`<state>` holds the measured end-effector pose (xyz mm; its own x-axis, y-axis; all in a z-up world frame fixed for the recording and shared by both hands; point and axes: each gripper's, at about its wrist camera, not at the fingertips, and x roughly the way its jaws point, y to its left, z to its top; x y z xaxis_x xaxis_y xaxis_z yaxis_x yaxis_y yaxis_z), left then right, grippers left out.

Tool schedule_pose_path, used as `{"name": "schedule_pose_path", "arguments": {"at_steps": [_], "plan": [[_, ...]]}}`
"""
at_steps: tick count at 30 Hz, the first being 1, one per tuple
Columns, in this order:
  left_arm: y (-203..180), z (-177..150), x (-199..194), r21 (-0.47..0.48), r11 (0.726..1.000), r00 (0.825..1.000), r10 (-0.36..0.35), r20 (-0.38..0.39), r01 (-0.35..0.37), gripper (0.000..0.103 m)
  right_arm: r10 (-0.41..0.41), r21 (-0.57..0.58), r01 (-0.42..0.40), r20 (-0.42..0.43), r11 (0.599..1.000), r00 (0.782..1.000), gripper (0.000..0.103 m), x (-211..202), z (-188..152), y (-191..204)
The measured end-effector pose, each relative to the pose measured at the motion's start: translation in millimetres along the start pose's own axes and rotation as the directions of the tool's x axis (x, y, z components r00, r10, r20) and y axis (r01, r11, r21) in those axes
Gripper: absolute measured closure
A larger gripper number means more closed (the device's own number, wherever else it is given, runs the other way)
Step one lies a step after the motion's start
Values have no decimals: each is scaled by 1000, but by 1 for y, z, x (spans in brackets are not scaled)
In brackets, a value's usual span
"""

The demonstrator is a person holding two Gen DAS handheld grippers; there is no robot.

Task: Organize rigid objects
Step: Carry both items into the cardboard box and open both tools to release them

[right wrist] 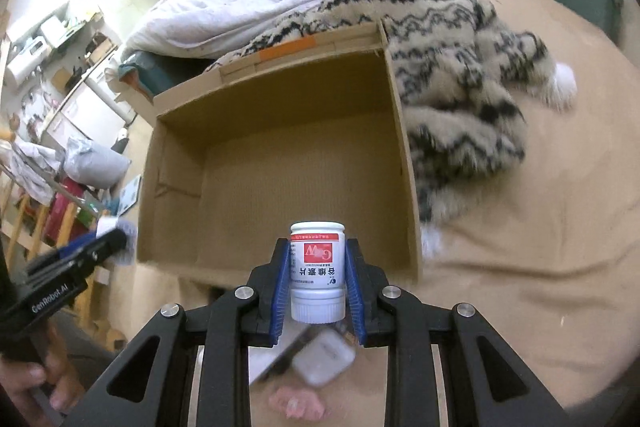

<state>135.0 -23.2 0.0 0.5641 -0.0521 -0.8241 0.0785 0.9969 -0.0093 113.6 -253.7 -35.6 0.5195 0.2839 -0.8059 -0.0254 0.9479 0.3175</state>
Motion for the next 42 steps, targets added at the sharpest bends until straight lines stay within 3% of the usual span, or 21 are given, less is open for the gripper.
{"name": "schedule_pose_path", "arguments": {"at_steps": [6,10,16,29,38,42], "plan": [[-22,15,37,112,994,1000,2,26,-5,65,-8,-6,8,-42,1000,999,75,32,14,0],[-22,10,64,87,996,999,-24,-27,26,65,-19,-29,17,-62,999,998,75,52,19,4],[-20,3,83,70,997,999,-12,-36,15,65,-11,-61,6,-78,998,997,75,65,15,14],[-16,1,103,29,1000,995,13,-98,-10,65,-79,-74,68,-156,995,985,75,89,6,12],[-14,-1,105,21,999,995,26,-101,-24,65,-62,-61,53,-154,997,986,75,92,6,16],[-18,1,98,37,999,998,32,-63,-29,65,-27,-30,23,-148,999,989,75,86,9,10]]}}
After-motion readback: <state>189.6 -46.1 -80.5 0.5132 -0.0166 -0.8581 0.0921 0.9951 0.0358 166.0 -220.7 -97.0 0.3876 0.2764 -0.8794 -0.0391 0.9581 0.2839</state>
